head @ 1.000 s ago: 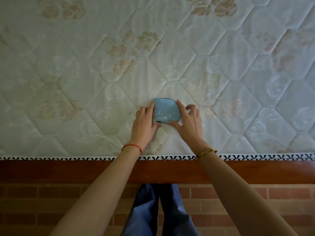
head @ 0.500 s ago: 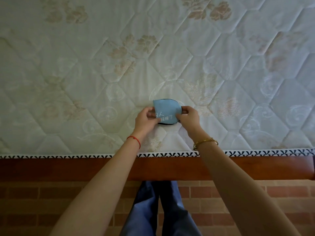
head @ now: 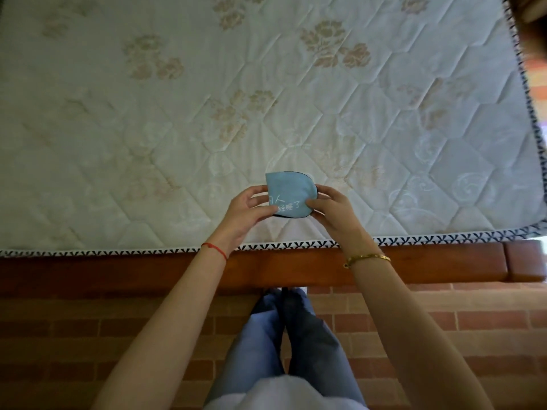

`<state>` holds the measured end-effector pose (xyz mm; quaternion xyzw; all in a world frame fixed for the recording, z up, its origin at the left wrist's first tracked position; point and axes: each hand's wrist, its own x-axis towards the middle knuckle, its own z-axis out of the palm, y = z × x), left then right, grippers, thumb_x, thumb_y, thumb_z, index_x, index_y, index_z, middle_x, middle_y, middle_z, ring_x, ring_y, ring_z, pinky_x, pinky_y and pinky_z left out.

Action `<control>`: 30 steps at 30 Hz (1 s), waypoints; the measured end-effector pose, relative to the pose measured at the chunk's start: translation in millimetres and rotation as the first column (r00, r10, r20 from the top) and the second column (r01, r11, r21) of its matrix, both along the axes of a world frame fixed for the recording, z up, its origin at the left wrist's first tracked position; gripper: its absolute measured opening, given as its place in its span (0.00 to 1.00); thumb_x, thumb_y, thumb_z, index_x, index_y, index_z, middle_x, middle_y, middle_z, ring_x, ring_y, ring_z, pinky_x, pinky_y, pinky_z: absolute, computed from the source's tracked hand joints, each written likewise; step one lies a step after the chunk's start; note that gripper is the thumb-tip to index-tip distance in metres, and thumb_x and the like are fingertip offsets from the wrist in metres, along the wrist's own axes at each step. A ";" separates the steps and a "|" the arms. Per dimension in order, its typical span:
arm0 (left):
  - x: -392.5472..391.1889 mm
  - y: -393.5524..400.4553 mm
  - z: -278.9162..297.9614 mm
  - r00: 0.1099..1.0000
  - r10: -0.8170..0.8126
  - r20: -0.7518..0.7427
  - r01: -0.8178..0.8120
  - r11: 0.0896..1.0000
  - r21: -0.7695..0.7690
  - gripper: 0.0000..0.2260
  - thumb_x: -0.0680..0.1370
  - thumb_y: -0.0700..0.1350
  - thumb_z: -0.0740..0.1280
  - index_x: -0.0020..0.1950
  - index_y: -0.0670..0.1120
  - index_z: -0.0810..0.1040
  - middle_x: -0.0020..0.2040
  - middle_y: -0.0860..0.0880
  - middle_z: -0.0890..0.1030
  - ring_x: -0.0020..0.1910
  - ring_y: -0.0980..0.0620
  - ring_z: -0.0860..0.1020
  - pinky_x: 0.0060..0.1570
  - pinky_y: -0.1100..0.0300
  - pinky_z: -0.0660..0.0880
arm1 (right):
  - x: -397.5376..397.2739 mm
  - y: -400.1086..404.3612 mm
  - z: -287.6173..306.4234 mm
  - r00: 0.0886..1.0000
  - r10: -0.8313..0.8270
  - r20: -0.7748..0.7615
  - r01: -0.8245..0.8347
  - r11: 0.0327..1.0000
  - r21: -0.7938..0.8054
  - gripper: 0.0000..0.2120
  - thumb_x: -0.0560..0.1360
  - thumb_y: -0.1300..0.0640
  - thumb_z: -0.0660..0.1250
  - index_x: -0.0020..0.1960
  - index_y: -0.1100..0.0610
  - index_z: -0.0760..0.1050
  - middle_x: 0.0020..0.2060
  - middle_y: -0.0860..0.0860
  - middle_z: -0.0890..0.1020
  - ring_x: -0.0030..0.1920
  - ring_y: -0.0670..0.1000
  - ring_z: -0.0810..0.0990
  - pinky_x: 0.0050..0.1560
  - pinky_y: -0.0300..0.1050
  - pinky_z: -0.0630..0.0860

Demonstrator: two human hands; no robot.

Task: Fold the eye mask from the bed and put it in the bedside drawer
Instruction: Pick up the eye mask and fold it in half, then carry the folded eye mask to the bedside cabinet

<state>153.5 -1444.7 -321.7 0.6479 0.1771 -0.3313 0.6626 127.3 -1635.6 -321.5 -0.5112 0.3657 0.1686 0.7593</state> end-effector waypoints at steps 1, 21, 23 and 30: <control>-6.6 1.3 13.4 1.000 -0.003 0.007 0.003 1.000 -0.001 0.18 0.70 0.33 0.73 0.54 0.51 0.77 0.53 0.46 0.83 0.53 0.49 0.83 0.49 0.62 0.81 | -6.5 0.5 12.8 1.000 0.004 0.013 -0.004 1.000 -0.001 0.21 0.71 0.74 0.63 0.63 0.66 0.70 0.48 0.58 0.81 0.45 0.53 0.81 0.42 0.41 0.80; -124.5 -0.6 165.9 0.939 -0.280 0.198 0.268 0.960 0.085 0.24 0.71 0.33 0.72 0.64 0.47 0.73 0.55 0.46 0.83 0.50 0.50 0.84 0.50 0.59 0.80 | -161.2 3.2 163.2 0.993 -0.032 0.117 0.049 0.987 -0.151 0.20 0.72 0.73 0.65 0.63 0.65 0.73 0.49 0.56 0.82 0.48 0.52 0.82 0.46 0.39 0.82; -130.6 -4.4 169.9 0.925 -0.317 0.209 0.308 0.948 0.077 0.24 0.71 0.33 0.72 0.64 0.47 0.73 0.56 0.45 0.83 0.49 0.50 0.84 0.48 0.60 0.80 | -175.0 1.7 168.1 0.991 -0.078 0.111 0.096 0.981 -0.166 0.20 0.71 0.73 0.65 0.63 0.65 0.73 0.53 0.60 0.81 0.52 0.57 0.81 0.53 0.47 0.80; -147.6 -28.2 182.3 0.819 -0.527 0.227 0.513 0.850 0.124 0.24 0.71 0.37 0.73 0.65 0.49 0.74 0.58 0.47 0.83 0.52 0.50 0.84 0.50 0.58 0.80 | -229.2 -6.4 183.5 0.957 -0.267 0.116 0.284 0.944 -0.167 0.19 0.72 0.72 0.65 0.62 0.64 0.74 0.48 0.54 0.82 0.48 0.53 0.82 0.49 0.42 0.82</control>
